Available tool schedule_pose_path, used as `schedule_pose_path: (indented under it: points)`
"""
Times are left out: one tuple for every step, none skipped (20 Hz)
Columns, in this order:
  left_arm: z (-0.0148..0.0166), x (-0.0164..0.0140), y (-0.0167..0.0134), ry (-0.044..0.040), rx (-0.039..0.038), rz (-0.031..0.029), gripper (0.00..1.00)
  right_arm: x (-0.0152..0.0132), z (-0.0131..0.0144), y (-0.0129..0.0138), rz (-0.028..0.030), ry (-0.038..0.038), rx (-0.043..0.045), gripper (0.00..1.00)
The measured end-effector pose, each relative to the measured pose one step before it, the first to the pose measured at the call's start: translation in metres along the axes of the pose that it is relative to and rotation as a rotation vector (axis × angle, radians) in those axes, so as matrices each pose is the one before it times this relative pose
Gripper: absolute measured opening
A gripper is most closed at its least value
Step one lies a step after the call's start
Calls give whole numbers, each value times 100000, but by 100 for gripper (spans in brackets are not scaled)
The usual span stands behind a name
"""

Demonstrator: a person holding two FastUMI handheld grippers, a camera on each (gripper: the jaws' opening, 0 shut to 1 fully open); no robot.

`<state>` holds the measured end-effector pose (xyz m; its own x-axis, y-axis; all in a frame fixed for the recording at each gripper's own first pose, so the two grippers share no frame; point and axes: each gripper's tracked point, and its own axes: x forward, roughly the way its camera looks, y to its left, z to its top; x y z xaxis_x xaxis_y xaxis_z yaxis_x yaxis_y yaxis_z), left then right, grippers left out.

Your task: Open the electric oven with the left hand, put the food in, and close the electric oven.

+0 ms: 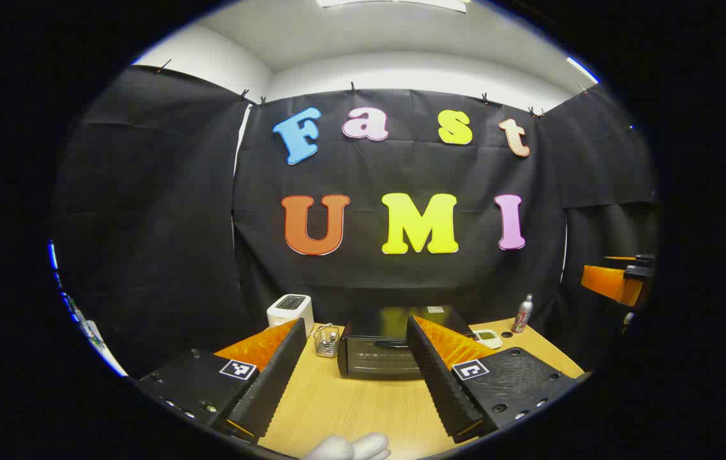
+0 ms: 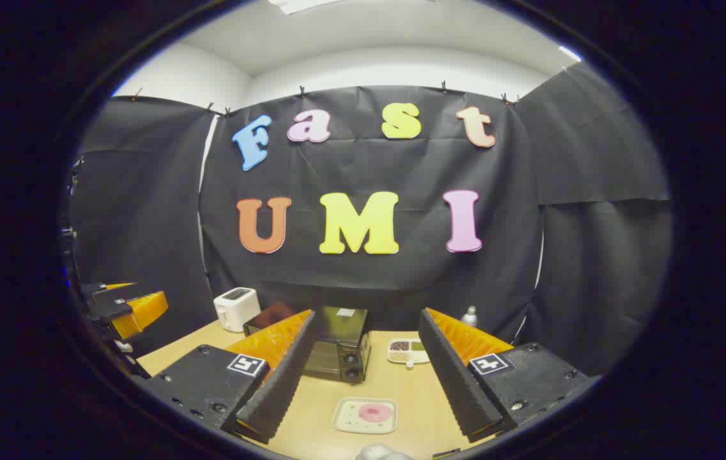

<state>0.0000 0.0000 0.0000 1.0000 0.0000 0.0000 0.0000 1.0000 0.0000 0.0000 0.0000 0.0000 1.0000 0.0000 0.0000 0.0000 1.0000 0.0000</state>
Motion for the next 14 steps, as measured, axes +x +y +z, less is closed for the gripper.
schedule_pose_path:
  points:
    - [17,139,-203,-530,470,-407,95,-59,-210,28,-246,1,392,96]
    - [-26,229,-370,333,98,-995,95,14,-139,2,-74,476,-57,96]
    - [-321,359,-247,1047,-32,-793,95,-7,-130,-216,-584,75,-174,96]
    - [-180,302,-194,291,-265,-715,95,40,172,-226,-477,-229,32,96]
    - [115,310,-354,42,92,-559,95,38,20,-107,-340,-132,-43,96]
    - [65,238,-127,-251,148,-277,95,3,136,-189,-614,-346,4,96]
    - [-52,428,-421,-49,228,-1457,95,13,-33,-110,-225,57,-123,96]
    - [-97,326,-243,282,488,-882,95,138,157,-144,-285,-136,-200,96]
    - [-271,394,-11,497,454,-327,95,143,57,-226,-457,19,-253,96]
    - [-175,362,-229,232,40,-657,95,3,95,-116,-335,-41,-98,96]
    - [-50,354,-283,-263,-62,-729,95,65,-35,-118,-260,-39,11,96]
    - [-144,426,-198,-43,284,-395,95,122,71,-91,-237,87,-65,100]
    - [-450,676,-125,41,243,-558,95,64,-123,-203,-462,370,-204,100]
    - [-519,753,-348,892,216,-535,95,159,111,-147,-379,291,-210,100]
